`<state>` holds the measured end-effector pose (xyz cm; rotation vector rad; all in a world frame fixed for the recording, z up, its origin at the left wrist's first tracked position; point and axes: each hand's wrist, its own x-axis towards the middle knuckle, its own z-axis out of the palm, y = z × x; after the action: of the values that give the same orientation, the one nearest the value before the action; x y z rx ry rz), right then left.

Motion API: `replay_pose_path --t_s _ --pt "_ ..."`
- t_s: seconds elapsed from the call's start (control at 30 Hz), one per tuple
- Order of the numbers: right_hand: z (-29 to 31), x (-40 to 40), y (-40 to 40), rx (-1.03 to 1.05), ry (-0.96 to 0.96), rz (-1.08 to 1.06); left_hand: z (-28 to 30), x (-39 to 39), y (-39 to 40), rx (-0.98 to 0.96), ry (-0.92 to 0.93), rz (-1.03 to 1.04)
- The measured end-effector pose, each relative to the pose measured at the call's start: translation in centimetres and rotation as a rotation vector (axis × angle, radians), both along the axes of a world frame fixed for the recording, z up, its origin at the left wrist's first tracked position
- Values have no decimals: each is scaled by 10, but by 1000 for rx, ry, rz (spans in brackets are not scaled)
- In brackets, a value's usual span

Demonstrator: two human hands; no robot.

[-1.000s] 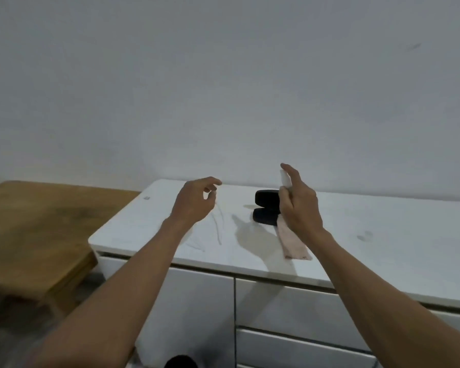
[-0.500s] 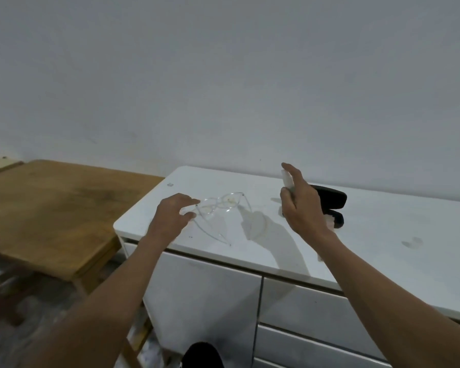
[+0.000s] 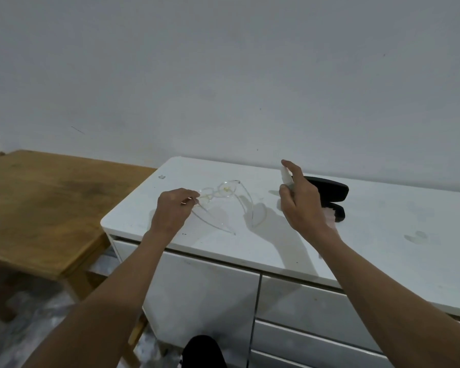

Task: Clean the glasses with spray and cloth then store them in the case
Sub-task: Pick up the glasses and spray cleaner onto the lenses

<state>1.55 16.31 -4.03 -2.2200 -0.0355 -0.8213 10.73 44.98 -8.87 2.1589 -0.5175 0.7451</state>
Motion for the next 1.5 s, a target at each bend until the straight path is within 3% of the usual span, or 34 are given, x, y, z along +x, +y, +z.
replay_pose_path --t_s 0.1,0.3,0.47,0.67,0.93,1.3,1.5 --pt "-2 -1 -3 17 6 -4 3 -1 -6 -130 52 9" --pt "0 -8 -10 17 15 -34 25 6 -18 -581 317 -31" --pt "-6 -13 -10 27 9 -25 57 5 -32 -753 401 -131" --pt "-1 -14 4 -12 -5 18 81 4 -47 -768 377 -189" --pt "24 -13 15 126 62 148 94 -4 -58 -816 412 -260" --pt "34 -12 15 71 15 55 100 -9 -61 -808 430 -277" --pt "40 -9 17 -64 -39 7 102 -11 -64 -810 440 -284"
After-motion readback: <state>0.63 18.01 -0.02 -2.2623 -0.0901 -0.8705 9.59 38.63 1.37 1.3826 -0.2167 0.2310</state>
